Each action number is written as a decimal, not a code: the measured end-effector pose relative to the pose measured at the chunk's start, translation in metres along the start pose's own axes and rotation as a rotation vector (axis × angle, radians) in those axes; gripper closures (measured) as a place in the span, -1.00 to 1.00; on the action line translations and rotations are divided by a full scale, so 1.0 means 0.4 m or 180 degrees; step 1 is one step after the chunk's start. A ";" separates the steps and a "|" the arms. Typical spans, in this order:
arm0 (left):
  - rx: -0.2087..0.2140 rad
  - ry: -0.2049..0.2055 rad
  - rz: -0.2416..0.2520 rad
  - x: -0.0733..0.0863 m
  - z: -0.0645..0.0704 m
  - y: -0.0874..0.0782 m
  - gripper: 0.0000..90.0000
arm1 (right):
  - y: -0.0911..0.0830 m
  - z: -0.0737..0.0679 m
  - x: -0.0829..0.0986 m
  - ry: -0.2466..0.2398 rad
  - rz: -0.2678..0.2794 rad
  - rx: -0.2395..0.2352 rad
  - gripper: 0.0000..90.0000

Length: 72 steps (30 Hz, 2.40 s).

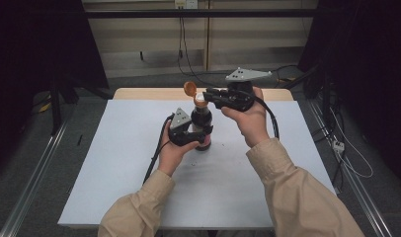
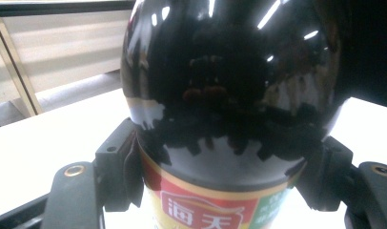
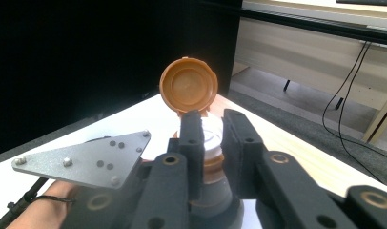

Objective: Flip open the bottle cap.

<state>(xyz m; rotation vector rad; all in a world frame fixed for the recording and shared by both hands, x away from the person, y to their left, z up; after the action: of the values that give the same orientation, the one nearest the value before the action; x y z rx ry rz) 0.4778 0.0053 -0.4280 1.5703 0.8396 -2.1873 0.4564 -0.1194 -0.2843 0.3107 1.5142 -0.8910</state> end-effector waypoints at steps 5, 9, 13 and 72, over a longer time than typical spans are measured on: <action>0.0002 -0.0009 -0.0133 0.006 -0.005 -0.007 -0.46 | -0.003 0.003 -0.001 0.0002 0.0009 0.0036 0.53; 0.0016 -0.0079 -0.0091 -0.003 -0.008 -0.019 -0.53 | -0.001 0.003 0.001 0.0027 0.0006 0.0051 0.33; 0.0081 -0.0091 -0.0023 -0.012 -0.009 -0.035 -0.59 | -0.004 0.007 0.007 0.0050 0.0031 0.0097 0.14; 0.0390 -0.0014 -0.0121 0.048 -0.023 -0.278 -0.84 | -0.146 -0.042 0.354 0.0172 -0.0200 0.0038 -0.66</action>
<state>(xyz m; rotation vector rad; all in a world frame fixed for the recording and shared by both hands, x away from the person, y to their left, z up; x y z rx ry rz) 0.4149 0.0990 -0.4175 1.6176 0.7530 -2.3081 0.3806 -0.1901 -0.3980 0.2992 1.5764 -0.9480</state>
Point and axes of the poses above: each handheld gripper's, and its own axes: y roughly forward along the jaws, x roughly out of its underside, z roughly to its right, the point moved 5 cm from there along y, roughly forward along the jaws, and after that the axes turned 9 degrees about -y, right-handed, at the moved point
